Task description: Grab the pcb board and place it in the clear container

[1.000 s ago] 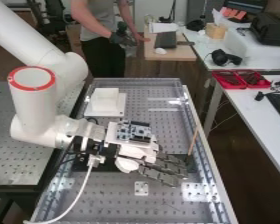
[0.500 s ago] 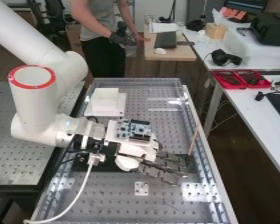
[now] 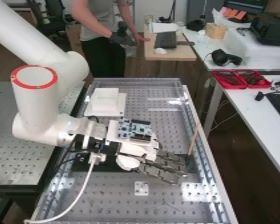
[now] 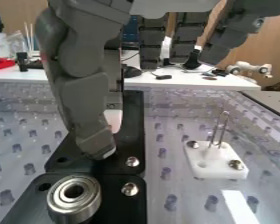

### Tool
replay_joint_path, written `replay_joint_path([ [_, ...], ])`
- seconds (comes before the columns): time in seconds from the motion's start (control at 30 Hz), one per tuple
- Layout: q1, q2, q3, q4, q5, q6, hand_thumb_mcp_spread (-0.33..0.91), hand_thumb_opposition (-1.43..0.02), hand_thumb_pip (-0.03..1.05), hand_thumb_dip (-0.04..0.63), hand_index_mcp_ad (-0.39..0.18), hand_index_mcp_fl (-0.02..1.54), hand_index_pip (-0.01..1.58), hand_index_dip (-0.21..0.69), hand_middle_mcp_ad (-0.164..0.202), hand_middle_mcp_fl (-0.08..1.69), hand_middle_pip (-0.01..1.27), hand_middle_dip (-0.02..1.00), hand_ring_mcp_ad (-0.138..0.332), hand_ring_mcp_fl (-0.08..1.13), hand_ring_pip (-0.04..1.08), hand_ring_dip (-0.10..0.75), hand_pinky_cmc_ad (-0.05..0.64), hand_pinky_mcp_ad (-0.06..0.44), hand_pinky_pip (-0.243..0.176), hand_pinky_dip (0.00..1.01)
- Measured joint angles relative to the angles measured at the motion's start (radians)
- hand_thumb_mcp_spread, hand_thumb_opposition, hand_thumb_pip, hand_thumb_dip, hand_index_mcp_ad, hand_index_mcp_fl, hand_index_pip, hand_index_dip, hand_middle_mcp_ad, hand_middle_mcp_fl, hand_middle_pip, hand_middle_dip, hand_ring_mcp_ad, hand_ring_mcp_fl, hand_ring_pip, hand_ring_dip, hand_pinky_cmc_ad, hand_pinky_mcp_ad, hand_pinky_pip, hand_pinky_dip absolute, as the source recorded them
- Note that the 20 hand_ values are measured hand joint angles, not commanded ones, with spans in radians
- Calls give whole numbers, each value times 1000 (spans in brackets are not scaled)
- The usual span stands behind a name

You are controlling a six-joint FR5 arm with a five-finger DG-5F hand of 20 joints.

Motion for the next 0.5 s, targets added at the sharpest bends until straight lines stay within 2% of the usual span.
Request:
replay_joint_path([
  [0.23,-2,6,-2,10,-6,16,737,-850,401,222,-234,515,1393,234,35,87,138,187,91,14,101,58,305,129,-77,195],
  [0.5,-3,56,-6,4,-13,29,737,-881,401,222,-230,621,1281,227,37,106,138,187,94,16,99,58,305,129,-77,195],
])
